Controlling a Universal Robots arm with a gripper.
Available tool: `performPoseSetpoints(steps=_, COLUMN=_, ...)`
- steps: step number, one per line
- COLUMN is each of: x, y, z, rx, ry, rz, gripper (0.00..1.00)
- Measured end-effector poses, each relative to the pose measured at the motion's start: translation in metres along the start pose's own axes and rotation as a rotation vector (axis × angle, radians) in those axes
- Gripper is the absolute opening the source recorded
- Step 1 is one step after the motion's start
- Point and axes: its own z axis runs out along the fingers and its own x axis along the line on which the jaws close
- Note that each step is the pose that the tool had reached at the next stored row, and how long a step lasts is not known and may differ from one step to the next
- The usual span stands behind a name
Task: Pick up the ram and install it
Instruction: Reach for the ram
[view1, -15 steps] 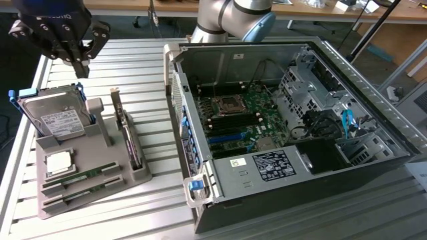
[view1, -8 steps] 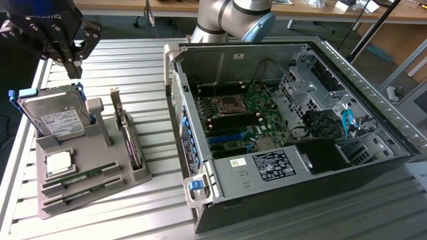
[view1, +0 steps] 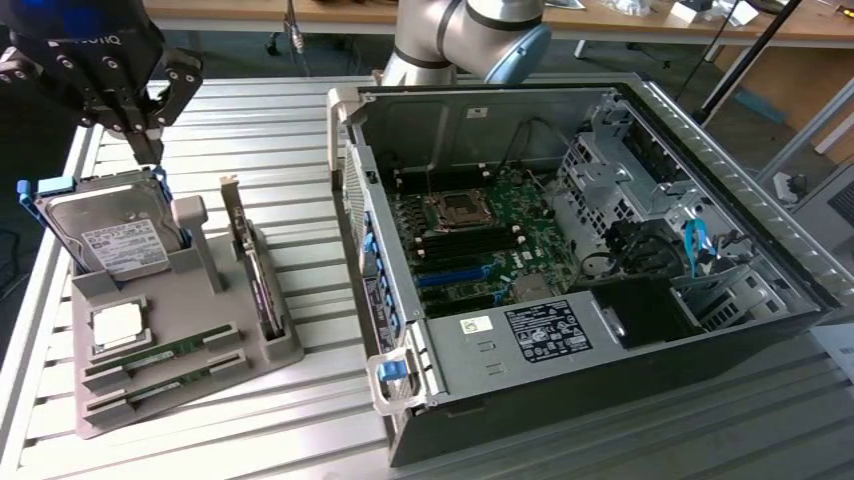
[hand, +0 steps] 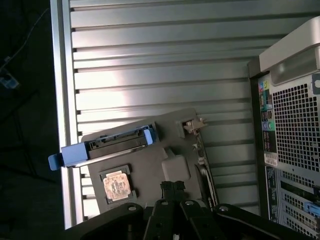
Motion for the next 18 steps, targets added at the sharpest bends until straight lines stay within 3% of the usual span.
performPoseSetpoints(steps=18, x=-0.002, y=-0.0266, z=-0.0012, rx=0.0013, ry=-0.0001, rz=0.0, gripper=0.11)
